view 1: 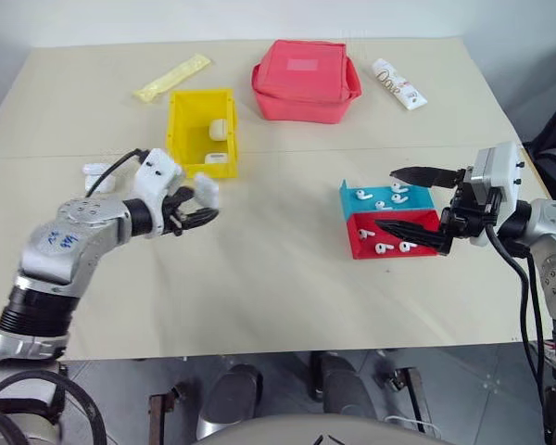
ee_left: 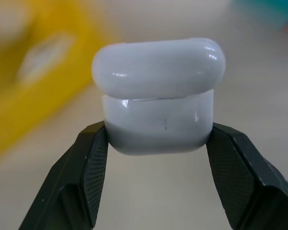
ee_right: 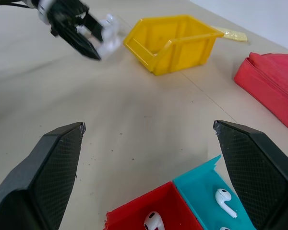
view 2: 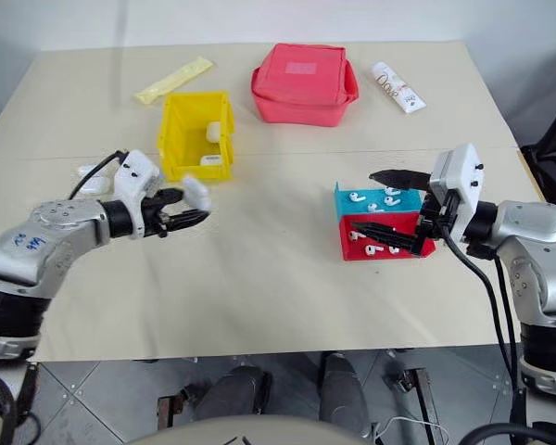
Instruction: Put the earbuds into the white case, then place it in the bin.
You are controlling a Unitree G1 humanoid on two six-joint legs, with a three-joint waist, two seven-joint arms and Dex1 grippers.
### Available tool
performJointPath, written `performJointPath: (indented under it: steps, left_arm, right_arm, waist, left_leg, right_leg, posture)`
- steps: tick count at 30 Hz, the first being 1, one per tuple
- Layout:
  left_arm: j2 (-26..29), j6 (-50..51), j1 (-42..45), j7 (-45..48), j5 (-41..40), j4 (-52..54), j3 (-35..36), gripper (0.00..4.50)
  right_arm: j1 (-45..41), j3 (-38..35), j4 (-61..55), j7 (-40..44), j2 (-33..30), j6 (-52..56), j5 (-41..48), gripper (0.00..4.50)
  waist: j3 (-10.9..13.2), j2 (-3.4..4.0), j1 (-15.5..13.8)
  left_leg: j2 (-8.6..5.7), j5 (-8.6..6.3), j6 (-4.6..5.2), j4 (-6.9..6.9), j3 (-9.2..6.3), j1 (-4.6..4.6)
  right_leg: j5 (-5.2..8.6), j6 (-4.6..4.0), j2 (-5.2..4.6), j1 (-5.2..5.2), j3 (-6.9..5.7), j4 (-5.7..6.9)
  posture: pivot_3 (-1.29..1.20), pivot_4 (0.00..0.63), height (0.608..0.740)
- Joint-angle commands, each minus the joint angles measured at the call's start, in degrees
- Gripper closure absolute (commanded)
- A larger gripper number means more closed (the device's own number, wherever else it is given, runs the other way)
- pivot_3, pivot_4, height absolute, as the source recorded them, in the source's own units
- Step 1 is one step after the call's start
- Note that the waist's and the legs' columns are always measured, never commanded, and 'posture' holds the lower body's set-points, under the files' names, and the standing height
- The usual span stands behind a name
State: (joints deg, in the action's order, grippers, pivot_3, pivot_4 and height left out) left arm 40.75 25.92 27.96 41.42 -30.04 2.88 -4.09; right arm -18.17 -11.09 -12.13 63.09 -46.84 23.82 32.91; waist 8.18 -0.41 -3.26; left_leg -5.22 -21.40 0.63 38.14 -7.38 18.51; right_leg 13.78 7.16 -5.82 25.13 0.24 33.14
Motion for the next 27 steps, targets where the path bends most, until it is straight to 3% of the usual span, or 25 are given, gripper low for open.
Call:
performJointPath:
  steps: [1,10,14,21,26,27]
  left_arm:
    - [-5.84,-14.57,0.63,11.35,-2.29,-2.34,3.35,1.78]
    - [-17.74,-24.86,1.36,27.94,-2.61,-8.99,0.87,1.78]
    - [-21.57,-31.13,1.0,34.4,0.15,-14.28,-1.44,1.78]
    - [-27.0,-37.85,2.63,36.57,2.68,-20.54,-2.12,1.78]
    - [-28.31,-37.6,3.22,34.72,3.22,-20.47,-1.77,1.78]
    - [-28.07,-37.53,2.82,34.75,3.13,-19.95,-1.65,1.78]
  right_arm:
    - [1.59,-3.33,-4.0,-1.37,-1.59,0.7,1.15,0.0]
    - [9.26,-5.86,-8.83,-5.99,-5.28,4.11,-1.81,0.0]
    - [13.05,-7.78,-12.72,-10.53,-6.97,11.77,-0.92,0.0]
    - [23.12,-13.28,-21.52,-14.58,-10.08,16.87,-4.36,0.0]
    - [31.58,-20.63,-29.01,-14.94,-10.19,22.36,-3.99,1.29]
    - [32.83,-21.75,-30.7,-14.98,-9.98,23.39,-3.6,1.29]
  waist:
    - [0.0,0.01,0.09]
    - [0.0,0.01,0.32]
    - [0.0,0.03,0.16]
    - [0.02,0.01,-0.2]
    - [0.02,0.01,-0.45]
    - [0.02,0.01,-0.56]
  left_leg:
    - [0.0,0.0,0.01,-0.01,0.02,-0.02]
    - [0.04,-0.05,0.14,-0.02,0.1,-0.09]
    - [0.04,-0.07,0.17,-0.01,0.12,-0.14]
    - [0.02,-0.09,0.25,0.04,0.08,-0.17]
    - [0.02,-0.11,0.28,0.04,0.09,-0.19]
    - [0.01,-0.11,0.29,0.04,0.09,-0.19]
  right_leg:
    - [-0.04,0.04,0.01,-0.05,0.0,-0.18]
    - [-0.09,0.11,0.12,-0.12,0.05,-0.18]
    - [-0.1,0.12,0.14,-0.22,0.05,-0.27]
    - [-0.15,0.22,0.15,-0.39,0.03,-0.49]
    - [-0.19,0.29,0.17,-0.47,0.05,-0.58]
    - [-0.19,0.3,0.17,-0.47,0.06,-0.59]
  posture:
    - [0.0,0.15,0.74]
    - [0.0,0.15,0.74]
    - [0.0,0.15,0.74]
    - [0.0,0.15,0.74]
    - [0.0,0.15,0.74]
    - [0.0,0.15,0.74]
